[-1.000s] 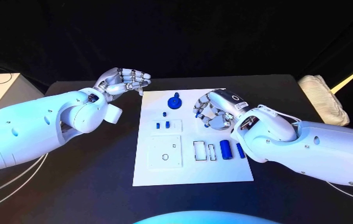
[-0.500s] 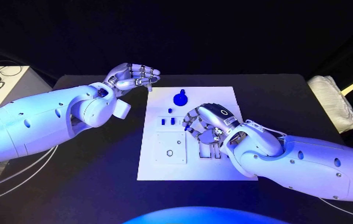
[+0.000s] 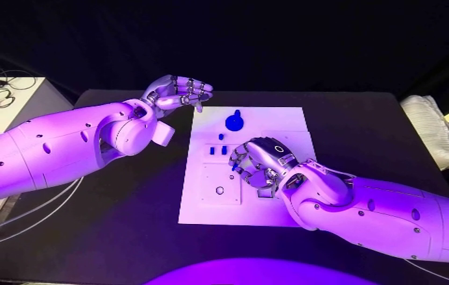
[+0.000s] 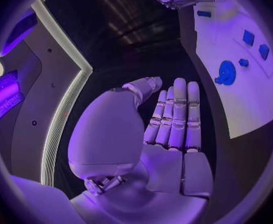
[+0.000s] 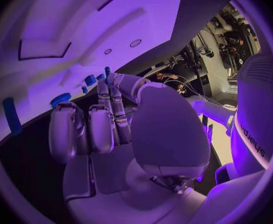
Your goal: Assemble the parts on the task board
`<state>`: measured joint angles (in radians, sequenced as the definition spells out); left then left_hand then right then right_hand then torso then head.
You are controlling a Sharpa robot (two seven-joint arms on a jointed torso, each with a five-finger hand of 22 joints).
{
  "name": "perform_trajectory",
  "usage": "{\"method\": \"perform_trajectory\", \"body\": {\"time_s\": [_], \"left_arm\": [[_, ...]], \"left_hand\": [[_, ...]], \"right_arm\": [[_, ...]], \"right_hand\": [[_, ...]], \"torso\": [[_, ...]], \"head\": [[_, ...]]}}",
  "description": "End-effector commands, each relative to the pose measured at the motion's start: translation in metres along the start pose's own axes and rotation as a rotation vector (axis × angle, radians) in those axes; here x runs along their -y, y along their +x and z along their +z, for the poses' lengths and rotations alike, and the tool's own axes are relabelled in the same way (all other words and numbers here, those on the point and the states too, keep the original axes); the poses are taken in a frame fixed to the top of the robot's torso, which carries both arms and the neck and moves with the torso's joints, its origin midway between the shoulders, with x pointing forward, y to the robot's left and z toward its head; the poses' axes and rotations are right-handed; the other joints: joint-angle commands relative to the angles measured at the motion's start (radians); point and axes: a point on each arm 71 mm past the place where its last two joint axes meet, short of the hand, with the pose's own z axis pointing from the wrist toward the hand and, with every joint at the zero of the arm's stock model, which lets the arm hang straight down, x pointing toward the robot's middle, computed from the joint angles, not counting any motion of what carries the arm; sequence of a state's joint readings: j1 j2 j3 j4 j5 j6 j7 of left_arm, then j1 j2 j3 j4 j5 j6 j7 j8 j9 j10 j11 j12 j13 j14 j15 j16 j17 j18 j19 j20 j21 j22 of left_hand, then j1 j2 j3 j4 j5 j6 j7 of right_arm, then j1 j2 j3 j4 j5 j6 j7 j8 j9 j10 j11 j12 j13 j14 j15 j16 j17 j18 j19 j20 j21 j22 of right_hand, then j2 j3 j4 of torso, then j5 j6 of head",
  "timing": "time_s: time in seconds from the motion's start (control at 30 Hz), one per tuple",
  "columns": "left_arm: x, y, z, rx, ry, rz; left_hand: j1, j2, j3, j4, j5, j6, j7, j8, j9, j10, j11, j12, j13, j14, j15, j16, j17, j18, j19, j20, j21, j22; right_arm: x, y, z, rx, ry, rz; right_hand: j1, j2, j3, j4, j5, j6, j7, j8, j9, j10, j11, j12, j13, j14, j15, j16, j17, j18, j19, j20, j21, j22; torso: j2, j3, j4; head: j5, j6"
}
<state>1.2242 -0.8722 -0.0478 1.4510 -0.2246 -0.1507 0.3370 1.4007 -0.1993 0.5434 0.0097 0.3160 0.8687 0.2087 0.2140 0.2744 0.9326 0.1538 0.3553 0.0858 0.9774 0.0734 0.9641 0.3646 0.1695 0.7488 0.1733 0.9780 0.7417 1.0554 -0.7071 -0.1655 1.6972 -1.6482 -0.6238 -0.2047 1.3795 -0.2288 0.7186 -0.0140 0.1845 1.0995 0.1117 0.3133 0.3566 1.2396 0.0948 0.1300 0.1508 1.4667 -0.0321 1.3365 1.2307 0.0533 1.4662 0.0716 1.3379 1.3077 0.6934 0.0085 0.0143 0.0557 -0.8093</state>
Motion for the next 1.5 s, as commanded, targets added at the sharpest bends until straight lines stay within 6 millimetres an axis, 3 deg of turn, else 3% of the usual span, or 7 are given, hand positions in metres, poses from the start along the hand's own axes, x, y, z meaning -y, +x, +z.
{"method": "perform_trajectory", "body": {"time_s": [0.03,0.33,0.53,1.07,1.5], "left_arm": [[0.001,0.003,0.001,-0.014,0.009,-0.013],[0.001,0.004,0.002,-0.021,0.006,-0.015],[0.001,0.004,0.002,-0.021,0.005,-0.015],[0.001,0.004,0.002,-0.022,0.004,-0.015],[0.001,0.003,0.002,-0.019,0.002,-0.015]], "left_hand": [[-0.001,0.007,-0.007,0.002,-0.002,0.000,0.008,-0.005,-0.001,-0.007,0.000,0.003,-0.001,-0.001,0.003,-0.003,-0.001,0.014,-0.001,0.002,-0.004,-0.002],[-0.002,0.008,-0.008,0.002,-0.002,0.000,0.008,-0.005,-0.001,-0.009,0.001,0.003,-0.002,-0.001,0.004,-0.004,-0.002,0.014,-0.001,0.002,-0.007,-0.003],[-0.004,0.008,-0.010,0.003,-0.002,-0.001,0.009,-0.006,-0.002,-0.011,0.001,0.003,-0.002,-0.001,0.004,-0.005,-0.002,0.013,-0.001,0.003,-0.008,-0.004],[-0.004,0.008,-0.010,0.003,-0.002,-0.001,0.009,-0.006,-0.002,-0.011,0.001,0.003,-0.002,-0.001,0.004,-0.005,-0.002,0.013,-0.001,0.003,-0.008,-0.004],[-0.004,0.008,-0.011,0.003,-0.002,-0.002,0.009,-0.006,-0.002,-0.012,0.001,0.004,-0.002,-0.001,0.005,-0.006,-0.003,0.013,-0.001,0.003,-0.010,-0.006]], "right_arm": [[-0.002,0.004,0.000,-0.024,-0.002,-0.032],[-0.004,0.009,0.000,-0.060,-0.007,-0.040],[-0.003,0.010,0.000,-0.072,-0.003,-0.045],[-0.001,0.014,0.002,-0.079,0.007,-0.053],[-0.002,0.017,0.002,-0.085,0.004,-0.053]], "right_hand": [[0.002,0.011,0.001,-0.005,0.003,0.005,0.001,0.003,0.001,0.062,-0.052,0.002,0.006,0.040,-0.005,-0.006,-0.001,-0.004,0.031,-0.009,-0.001,0.141],[0.000,0.012,0.000,-0.006,0.000,0.005,0.002,0.003,0.002,0.062,-0.052,0.001,0.006,0.040,-0.005,-0.006,-0.001,-0.004,0.032,-0.009,-0.001,0.142],[-0.001,0.012,0.000,-0.006,0.000,0.005,0.002,0.002,0.002,0.062,-0.052,0.001,0.006,0.040,-0.005,-0.006,-0.002,-0.004,0.031,-0.009,-0.003,0.141],[-0.002,0.013,0.000,-0.007,-0.002,0.004,0.003,0.002,0.003,0.063,-0.052,0.000,0.007,0.039,-0.005,-0.007,-0.003,-0.004,0.031,-0.009,-0.002,0.141],[-0.002,0.013,0.000,-0.007,-0.002,0.004,0.003,0.002,0.003,0.063,-0.052,0.000,0.007,0.039,-0.005,-0.007,-0.003,-0.004,0.031,-0.009,-0.002,0.141]], "torso": [[-0.001,0.0002,0.0002],[0.000,-0.0013,0.0026],[0.000,-0.0001,-0.0012],[0.001,-0.0001,0.0018],[-0.001,-0.0011,-0.0001]], "head": [[0.007,-0.008],[0.013,-0.013],[0.015,-0.017],[0.016,-0.024],[0.021,-0.030]]}}
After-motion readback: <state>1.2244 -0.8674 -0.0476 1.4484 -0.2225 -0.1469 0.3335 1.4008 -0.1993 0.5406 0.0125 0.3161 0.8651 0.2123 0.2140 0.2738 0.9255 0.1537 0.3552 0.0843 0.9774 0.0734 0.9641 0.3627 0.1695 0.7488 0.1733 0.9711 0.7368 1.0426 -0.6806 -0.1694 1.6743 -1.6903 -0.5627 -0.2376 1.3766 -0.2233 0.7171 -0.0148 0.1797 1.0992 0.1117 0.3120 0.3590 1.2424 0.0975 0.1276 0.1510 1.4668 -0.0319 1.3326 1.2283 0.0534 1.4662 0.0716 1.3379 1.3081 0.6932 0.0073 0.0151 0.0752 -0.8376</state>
